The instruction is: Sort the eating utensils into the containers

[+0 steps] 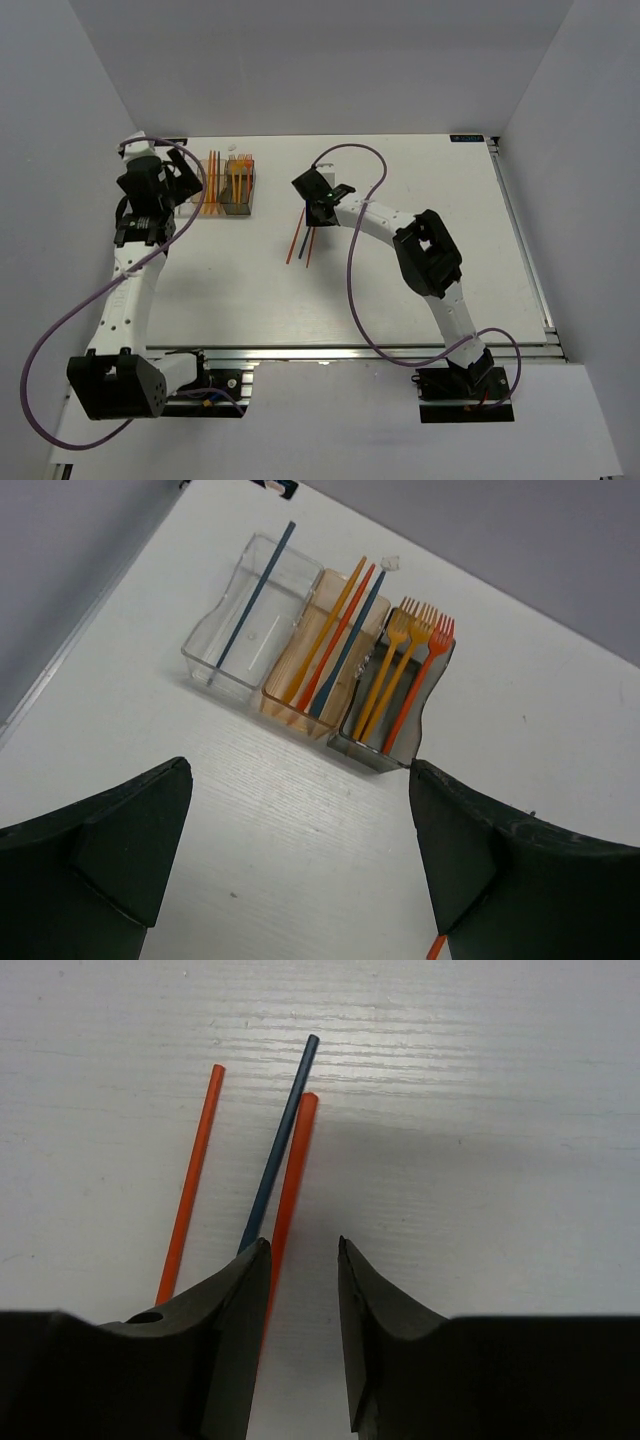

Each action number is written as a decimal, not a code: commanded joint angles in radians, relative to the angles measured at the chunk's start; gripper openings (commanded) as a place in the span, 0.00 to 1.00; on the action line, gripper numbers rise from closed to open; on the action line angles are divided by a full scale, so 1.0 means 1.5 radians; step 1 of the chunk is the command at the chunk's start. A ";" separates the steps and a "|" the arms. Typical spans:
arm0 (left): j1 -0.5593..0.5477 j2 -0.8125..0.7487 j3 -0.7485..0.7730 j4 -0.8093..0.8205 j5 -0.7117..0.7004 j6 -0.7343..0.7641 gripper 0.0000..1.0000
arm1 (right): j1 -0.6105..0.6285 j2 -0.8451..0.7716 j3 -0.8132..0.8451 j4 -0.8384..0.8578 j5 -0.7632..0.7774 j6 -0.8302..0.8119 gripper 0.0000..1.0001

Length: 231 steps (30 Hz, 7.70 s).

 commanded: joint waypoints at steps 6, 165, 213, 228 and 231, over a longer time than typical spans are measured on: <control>-0.018 0.047 -0.007 0.001 -0.005 0.030 0.98 | -0.003 0.058 0.086 -0.039 0.023 -0.008 0.37; -0.421 0.156 -0.192 -0.221 -0.021 -0.147 0.00 | -0.228 -0.728 -0.674 0.228 -0.321 -0.125 0.89; 0.008 0.649 0.375 0.304 -0.012 0.424 0.31 | -0.245 -0.744 -0.710 0.283 -0.389 -0.125 0.89; 0.016 0.472 0.448 0.038 -0.123 0.107 0.98 | -0.137 -0.438 -0.463 0.203 -0.250 -0.045 0.89; 0.016 0.403 0.431 -0.102 -0.081 -0.008 0.98 | -0.093 -0.305 -0.325 0.144 -0.141 -0.012 0.87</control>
